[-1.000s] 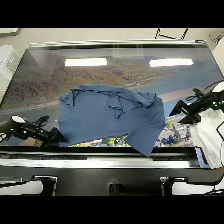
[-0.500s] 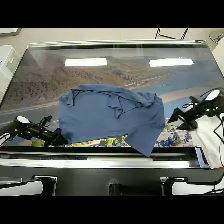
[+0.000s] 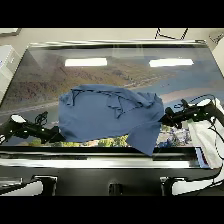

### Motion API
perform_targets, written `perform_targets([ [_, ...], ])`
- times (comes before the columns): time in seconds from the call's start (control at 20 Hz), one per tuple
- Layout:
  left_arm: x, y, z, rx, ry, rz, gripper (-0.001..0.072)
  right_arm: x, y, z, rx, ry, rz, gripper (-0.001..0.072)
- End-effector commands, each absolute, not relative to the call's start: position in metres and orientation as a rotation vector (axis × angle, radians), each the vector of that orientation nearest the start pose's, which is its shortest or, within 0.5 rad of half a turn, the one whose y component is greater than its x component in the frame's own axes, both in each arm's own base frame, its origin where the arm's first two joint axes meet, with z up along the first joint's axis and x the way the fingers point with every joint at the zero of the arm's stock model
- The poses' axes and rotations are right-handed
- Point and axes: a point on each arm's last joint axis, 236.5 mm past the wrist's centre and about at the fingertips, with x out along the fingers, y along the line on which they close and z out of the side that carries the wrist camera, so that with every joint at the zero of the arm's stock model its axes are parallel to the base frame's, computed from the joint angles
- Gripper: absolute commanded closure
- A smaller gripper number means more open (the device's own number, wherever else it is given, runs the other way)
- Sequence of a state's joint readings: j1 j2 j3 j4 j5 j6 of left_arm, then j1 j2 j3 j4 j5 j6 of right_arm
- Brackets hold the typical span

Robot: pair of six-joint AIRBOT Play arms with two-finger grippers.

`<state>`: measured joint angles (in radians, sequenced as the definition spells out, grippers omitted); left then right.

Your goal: Fold the clothes and pants, and hang the long-sleeved shirts on hangers.

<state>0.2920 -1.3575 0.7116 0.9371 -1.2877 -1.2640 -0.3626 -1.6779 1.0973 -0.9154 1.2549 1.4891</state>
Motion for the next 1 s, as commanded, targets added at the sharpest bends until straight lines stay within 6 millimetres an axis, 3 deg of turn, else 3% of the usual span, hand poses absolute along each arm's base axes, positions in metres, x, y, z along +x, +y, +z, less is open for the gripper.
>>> perform_targets([
  [0.0, 0.262, -0.063, -0.083, -0.714, 1.616, -0.307, 0.0689, 0.370, 0.027, -0.093, 1.025, 1.553, 0.157, 0.0667],
  [0.1, 0.291, -0.053, -0.058, -0.661, 1.511, -0.311, 0.0691, 0.376, 0.028, -0.058, 0.946, 1.508, 0.254, 0.0668],
  [0.15, 0.316, -0.045, -0.031, -0.612, 1.409, -0.309, 0.0691, 0.389, 0.023, -0.033, 0.893, 1.439, 0.273, 0.0668],
  [0.2, 0.345, -0.036, 0.005, -0.557, 1.282, -0.303, 0.0691, 0.407, 0.017, 0.006, 0.819, 1.327, 0.299, 0.0669],
  [0.3, 0.399, -0.017, 0.121, -0.413, 0.937, -0.286, 0.0690, 0.437, 0.007, 0.111, 0.630, 1.051, 0.351, 0.0669],
  [0.35, 0.415, -0.010, 0.202, -0.331, 0.725, -0.271, 0.0690, 0.445, 0.001, 0.183, 0.512, 0.867, 0.358, 0.0668],
  [0.4, 0.419, -0.005, 0.282, -0.260, 0.519, -0.253, 0.0690, 0.443, -0.001, 0.260, 0.392, 0.667, 0.346, 0.0668],
  [0.45, 0.407, -0.004, 0.367, -0.192, 0.303, -0.233, 0.0689, 0.432, -0.004, 0.331, 0.277, 0.474, 0.313, 0.0668],
  [0.5, 0.385, -0.006, 0.435, -0.138, 0.127, -0.219, 0.0689, 0.408, -0.006, 0.401, 0.175, 0.282, 0.263, 0.0668],
  [0.55, 0.356, -0.012, 0.489, -0.095, -0.012, -0.214, 0.0689, 0.379, -0.004, 0.450, 0.111, 0.147, 0.219, 0.0668],
  [0.6, 0.329, -0.021, 0.521, -0.062, -0.092, -0.219, 0.0689, 0.344, 0.002, 0.483, 0.061, 0.050, 0.192, 0.0668],
  [0.65, 0.303, -0.029, 0.540, -0.037, -0.145, -0.223, 0.0689, 0.316, 0.008, 0.500, 0.024, 0.006, 0.168, 0.0668],
  [0.8, 0.254, -0.043, 0.564, -0.004, -0.231, -0.225, 0.0689, 0.250, 0.018, 0.531, 0.013, -0.098, 0.104, 0.0668],
  [0.95, 0.226, -0.047, 0.585, 0.007, -0.320, -0.213, 0.0690, 0.213, 0.024, 0.559, 0.025, -0.215, 0.077, 0.0668],
])
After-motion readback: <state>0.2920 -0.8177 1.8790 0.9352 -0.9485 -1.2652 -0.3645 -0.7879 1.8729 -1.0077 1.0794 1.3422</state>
